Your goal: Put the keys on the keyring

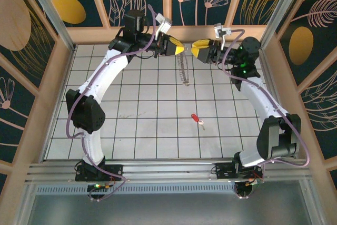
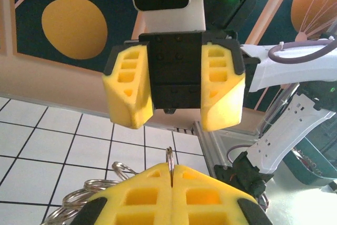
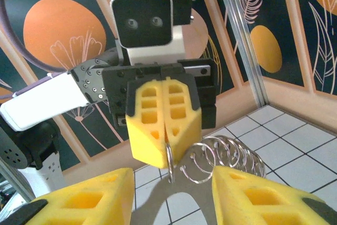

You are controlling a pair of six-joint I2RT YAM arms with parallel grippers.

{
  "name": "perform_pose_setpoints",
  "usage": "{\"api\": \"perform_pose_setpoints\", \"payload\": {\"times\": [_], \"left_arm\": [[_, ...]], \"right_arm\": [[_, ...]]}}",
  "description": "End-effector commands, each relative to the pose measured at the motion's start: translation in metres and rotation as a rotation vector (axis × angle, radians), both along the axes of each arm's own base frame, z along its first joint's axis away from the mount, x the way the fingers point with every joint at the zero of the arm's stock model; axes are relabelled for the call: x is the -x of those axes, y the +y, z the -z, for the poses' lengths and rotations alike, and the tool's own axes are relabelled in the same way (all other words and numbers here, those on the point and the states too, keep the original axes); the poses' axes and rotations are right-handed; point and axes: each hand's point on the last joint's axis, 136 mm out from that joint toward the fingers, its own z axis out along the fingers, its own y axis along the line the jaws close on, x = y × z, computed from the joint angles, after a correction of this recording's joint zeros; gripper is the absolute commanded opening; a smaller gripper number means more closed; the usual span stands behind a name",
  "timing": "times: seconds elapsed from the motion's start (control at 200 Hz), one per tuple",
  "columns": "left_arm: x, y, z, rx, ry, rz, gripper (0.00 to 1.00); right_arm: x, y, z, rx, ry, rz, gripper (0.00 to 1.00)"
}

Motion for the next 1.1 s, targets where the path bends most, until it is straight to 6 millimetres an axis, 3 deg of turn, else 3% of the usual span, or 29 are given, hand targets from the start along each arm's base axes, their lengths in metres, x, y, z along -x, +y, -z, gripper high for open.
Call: {"api": "perform_pose_setpoints", "payload": {"times": [0.0,0.355,0.731,1.096], "left_arm": [[0.001,0.000,0.001,0.020,0.000,0.039,0.00],[0.002,0.000,0.001,0.020,0.002,0.041,0.00],[0.000,-0.001,0.004,0.018,0.005,0.038,0.00],[-0.002,-0.002,0.004,0.018,0.010,0.035,0.00]], "right_arm": [[0.004,0.008,-0.010,0.008,-0.060,-0.040,0.43],[-0.002,0.021,-0.001,0.015,-0.038,-0.073,0.41],[0.004,0.025,0.000,0.019,-0.039,-0.092,0.25],[0.005,0.027,-0.001,0.021,-0.045,-0.091,0.00]]}}
